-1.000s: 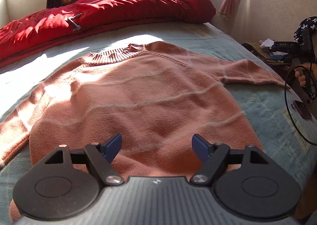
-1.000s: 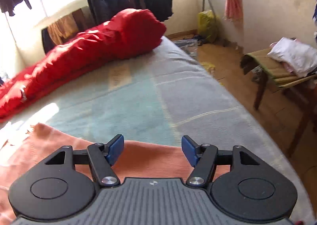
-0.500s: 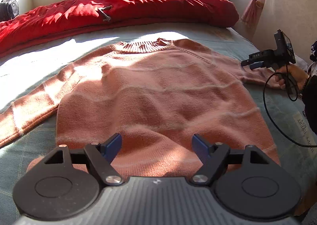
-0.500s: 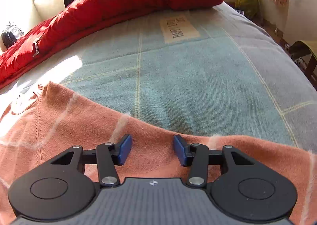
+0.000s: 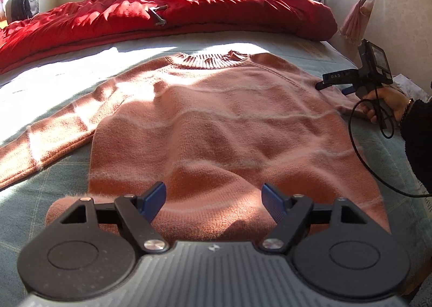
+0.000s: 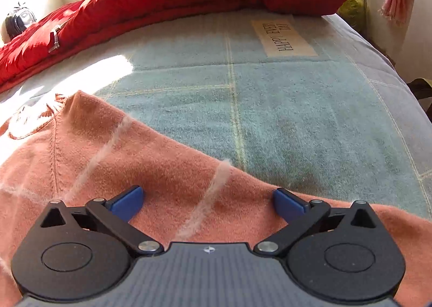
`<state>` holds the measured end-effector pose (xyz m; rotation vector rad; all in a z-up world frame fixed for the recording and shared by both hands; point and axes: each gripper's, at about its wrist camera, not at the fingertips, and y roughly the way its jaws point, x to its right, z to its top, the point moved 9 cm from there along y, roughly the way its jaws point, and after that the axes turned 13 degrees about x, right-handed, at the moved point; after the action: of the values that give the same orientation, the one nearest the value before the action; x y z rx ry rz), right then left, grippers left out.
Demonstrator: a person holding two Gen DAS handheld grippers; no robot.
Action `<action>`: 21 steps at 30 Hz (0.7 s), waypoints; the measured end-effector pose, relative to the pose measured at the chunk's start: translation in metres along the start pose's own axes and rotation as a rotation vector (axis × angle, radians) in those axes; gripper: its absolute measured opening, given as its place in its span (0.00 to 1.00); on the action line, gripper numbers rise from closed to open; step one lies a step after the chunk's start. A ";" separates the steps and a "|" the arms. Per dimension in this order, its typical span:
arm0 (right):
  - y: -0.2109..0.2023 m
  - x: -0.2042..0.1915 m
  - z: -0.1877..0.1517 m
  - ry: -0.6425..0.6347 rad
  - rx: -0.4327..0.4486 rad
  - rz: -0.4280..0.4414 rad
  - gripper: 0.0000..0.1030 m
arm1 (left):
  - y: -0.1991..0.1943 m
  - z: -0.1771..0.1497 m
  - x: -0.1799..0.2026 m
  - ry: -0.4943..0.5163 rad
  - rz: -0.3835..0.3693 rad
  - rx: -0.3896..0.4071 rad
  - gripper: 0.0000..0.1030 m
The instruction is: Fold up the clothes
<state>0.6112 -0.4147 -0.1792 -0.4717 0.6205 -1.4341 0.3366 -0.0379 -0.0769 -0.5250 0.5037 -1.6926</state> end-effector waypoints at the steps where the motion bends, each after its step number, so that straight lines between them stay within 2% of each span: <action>1: 0.004 -0.002 0.005 -0.005 0.008 -0.013 1.00 | -0.002 0.000 0.000 0.001 0.000 0.003 0.76; 3: 0.004 -0.006 0.014 0.033 -0.013 -0.044 1.00 | -0.009 0.000 -0.002 0.001 0.003 0.017 0.76; 4: -0.002 -0.012 0.020 0.055 -0.005 -0.033 0.99 | -0.011 0.000 -0.005 -0.005 0.007 0.023 0.76; 7: -0.022 -0.051 0.036 0.098 0.043 0.117 0.99 | -0.013 -0.003 -0.016 -0.038 0.039 0.031 0.78; 11: -0.022 -0.122 0.039 0.143 -0.023 0.375 0.99 | -0.014 -0.010 -0.027 -0.082 0.067 0.035 0.78; 13: -0.011 -0.151 0.041 0.121 -0.013 0.446 0.99 | -0.020 -0.015 -0.030 -0.086 0.077 0.037 0.78; 17: 0.033 -0.165 0.047 0.069 -0.002 0.369 0.98 | -0.034 -0.025 -0.040 -0.111 0.117 0.037 0.78; 19: 0.050 -0.160 0.055 0.028 0.043 0.326 0.98 | -0.041 -0.031 -0.049 -0.131 0.138 0.031 0.78; 21: 0.062 -0.155 0.062 0.039 0.042 0.291 1.00 | -0.046 -0.038 -0.058 -0.154 0.164 0.019 0.78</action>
<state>0.6939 -0.2594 -0.1551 -0.3068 0.6604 -1.1794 0.2878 0.0291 -0.0842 -0.5794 0.4077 -1.4871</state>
